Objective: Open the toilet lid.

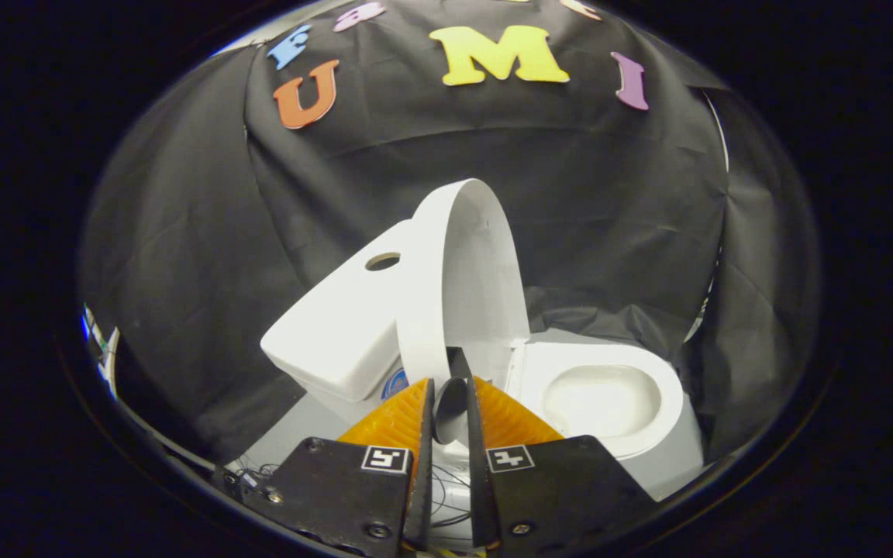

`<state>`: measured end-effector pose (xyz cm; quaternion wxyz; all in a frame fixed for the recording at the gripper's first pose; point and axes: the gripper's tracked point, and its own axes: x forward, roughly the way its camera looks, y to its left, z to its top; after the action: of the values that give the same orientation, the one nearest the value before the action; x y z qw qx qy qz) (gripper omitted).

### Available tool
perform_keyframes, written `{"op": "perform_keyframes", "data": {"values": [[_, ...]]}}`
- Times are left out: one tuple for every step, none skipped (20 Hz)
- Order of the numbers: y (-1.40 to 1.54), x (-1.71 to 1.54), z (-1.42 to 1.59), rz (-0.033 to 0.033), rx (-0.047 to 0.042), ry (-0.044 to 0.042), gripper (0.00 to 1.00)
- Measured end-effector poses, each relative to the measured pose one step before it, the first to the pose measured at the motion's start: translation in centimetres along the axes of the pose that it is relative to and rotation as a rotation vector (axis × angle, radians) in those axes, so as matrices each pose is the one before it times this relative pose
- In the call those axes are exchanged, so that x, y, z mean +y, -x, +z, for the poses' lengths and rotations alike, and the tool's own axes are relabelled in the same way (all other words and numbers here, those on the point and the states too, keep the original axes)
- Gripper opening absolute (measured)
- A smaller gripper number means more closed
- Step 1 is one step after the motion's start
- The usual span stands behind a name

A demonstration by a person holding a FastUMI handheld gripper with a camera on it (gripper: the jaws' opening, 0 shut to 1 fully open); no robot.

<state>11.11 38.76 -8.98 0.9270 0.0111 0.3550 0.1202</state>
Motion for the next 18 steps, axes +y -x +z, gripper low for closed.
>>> {"op": "perform_keyframes", "data": {"values": [[0.001, 0.195, 0.090, -0.01199, -0.00219, 0.01580, 0.23], [-0.069, 0.259, 0.080, -0.00949, -0.00212, 0.01664, 0.23], [-0.097, 0.497, -0.182, 0.00194, 0.00169, 0.01089, 0.23], [-0.087, 0.489, -0.062, 0.01097, 0.00091, 0.00909, 0.23], [-0.102, 0.484, -0.078, 0.01509, -0.00167, 0.00644, 0.23], [-0.103, 0.156, 0.059, 0.00136, -0.00314, 0.00797, 0.24], [0.092, -0.136, 0.012, 0.00436, 0.00140, 0.00646, 0.24], [0.081, 0.073, -0.018, 0.00756, -0.00480, -0.00020, 0.24], [-0.102, -0.025, 0.008, 0.00931, -0.00261, 0.00284, 0.24], [0.053, -0.070, 0.120, 0.00925, -0.00585, 0.01013, 0.23], [0.003, -0.130, -0.115, 0.00346, -0.00411, 0.01560, 0.23], [0.072, -0.251, -0.086, -0.00156, -0.00073, 0.02380, 0.24], [0.294, 0.062, -0.190, 0.00932, 0.00168, 0.01816, 0.25], [0.380, 0.471, -0.414, 0.02998, 0.01294, 0.00572, 0.29], [0.170, 0.656, -0.485, 0.03149, 0.01751, -0.00070, 0.34], [0.380, 0.313, -0.515, 0.01729, 0.00446, 0.00409, 0.40], [0.822, 0.164, 0.143, 0.01797, -0.01012, 0.00914, 0.49], [0.615, 0.057, 0.294, 0.00563, -0.02400, 0.00999, 0.59]]}}
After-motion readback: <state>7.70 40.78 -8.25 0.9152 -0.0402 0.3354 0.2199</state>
